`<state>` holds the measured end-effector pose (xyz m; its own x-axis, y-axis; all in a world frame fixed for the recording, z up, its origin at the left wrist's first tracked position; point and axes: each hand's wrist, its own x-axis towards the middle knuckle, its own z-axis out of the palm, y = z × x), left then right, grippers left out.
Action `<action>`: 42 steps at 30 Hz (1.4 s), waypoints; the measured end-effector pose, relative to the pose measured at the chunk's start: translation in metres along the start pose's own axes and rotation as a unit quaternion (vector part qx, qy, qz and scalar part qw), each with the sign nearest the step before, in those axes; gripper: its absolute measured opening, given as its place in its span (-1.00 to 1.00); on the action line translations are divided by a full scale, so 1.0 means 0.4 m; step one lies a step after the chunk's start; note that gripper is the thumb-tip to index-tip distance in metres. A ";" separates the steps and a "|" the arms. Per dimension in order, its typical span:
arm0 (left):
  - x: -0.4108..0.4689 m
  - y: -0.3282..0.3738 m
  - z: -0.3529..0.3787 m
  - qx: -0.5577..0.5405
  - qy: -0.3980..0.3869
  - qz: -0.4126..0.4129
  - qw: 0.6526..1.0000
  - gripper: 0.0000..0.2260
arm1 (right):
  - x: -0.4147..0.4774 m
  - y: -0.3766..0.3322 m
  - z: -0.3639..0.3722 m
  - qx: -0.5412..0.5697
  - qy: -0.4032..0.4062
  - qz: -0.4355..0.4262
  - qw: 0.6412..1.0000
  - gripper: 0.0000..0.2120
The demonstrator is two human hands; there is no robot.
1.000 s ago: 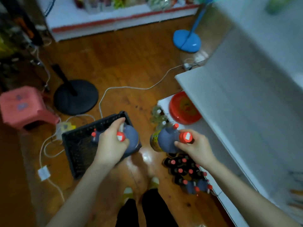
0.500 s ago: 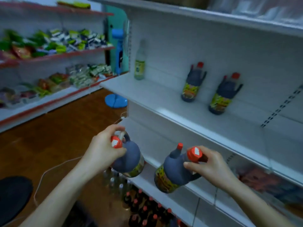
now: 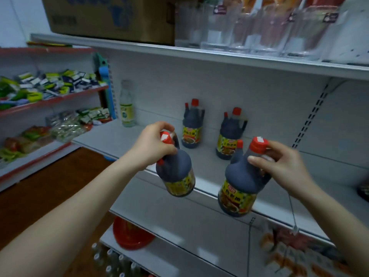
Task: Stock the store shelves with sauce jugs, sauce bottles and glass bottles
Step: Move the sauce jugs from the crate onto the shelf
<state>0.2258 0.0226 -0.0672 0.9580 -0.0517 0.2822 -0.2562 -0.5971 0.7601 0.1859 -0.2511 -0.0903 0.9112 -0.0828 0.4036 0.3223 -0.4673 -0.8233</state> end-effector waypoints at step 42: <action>0.188 -0.198 0.460 -0.224 -0.028 0.009 0.974 -0.12 | 0.039 0.435 0.100 0.080 0.073 0.190 0.976 -0.34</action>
<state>0.3421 -0.0811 -0.2140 0.9548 -0.1098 0.2761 -0.2927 -0.1880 0.9375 0.2663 -0.2986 -0.2433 0.9302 -0.3530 0.1004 0.0151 -0.2365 -0.9715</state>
